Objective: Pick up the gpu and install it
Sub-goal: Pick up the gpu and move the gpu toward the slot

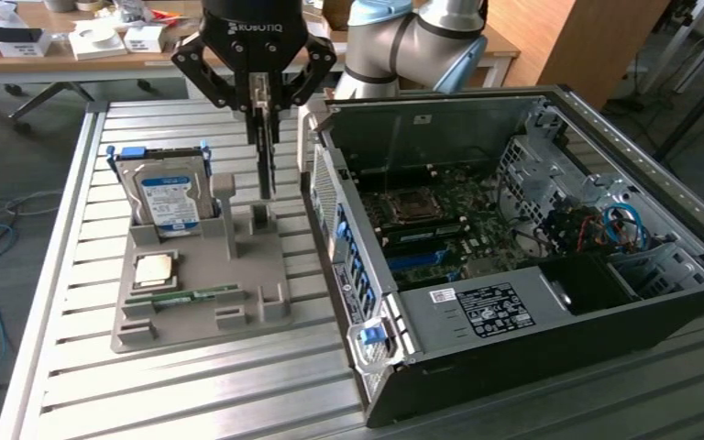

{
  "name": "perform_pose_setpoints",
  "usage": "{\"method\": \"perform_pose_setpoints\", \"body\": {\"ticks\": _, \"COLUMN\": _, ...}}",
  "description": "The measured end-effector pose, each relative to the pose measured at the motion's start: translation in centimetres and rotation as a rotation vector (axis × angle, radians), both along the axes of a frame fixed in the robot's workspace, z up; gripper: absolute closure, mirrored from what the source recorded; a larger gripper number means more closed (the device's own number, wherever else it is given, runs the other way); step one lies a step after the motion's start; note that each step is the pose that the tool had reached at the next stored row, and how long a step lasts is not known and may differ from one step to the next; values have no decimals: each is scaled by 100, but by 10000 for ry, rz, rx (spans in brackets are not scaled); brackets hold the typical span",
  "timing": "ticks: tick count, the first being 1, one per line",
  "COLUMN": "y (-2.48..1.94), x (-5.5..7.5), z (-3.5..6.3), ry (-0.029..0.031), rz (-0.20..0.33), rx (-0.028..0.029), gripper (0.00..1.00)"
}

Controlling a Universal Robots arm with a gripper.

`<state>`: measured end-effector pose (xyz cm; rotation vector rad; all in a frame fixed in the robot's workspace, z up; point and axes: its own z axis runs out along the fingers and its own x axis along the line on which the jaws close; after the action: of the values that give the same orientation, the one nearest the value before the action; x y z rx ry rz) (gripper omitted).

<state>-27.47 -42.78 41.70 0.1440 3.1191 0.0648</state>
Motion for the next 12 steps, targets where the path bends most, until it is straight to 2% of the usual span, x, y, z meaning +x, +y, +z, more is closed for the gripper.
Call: {"method": "perform_pose_setpoints", "body": {"ticks": 12, "y": 0, "x": 182, "z": 0, "ry": 0, "rz": 1, "rx": 0, "gripper": 73}}
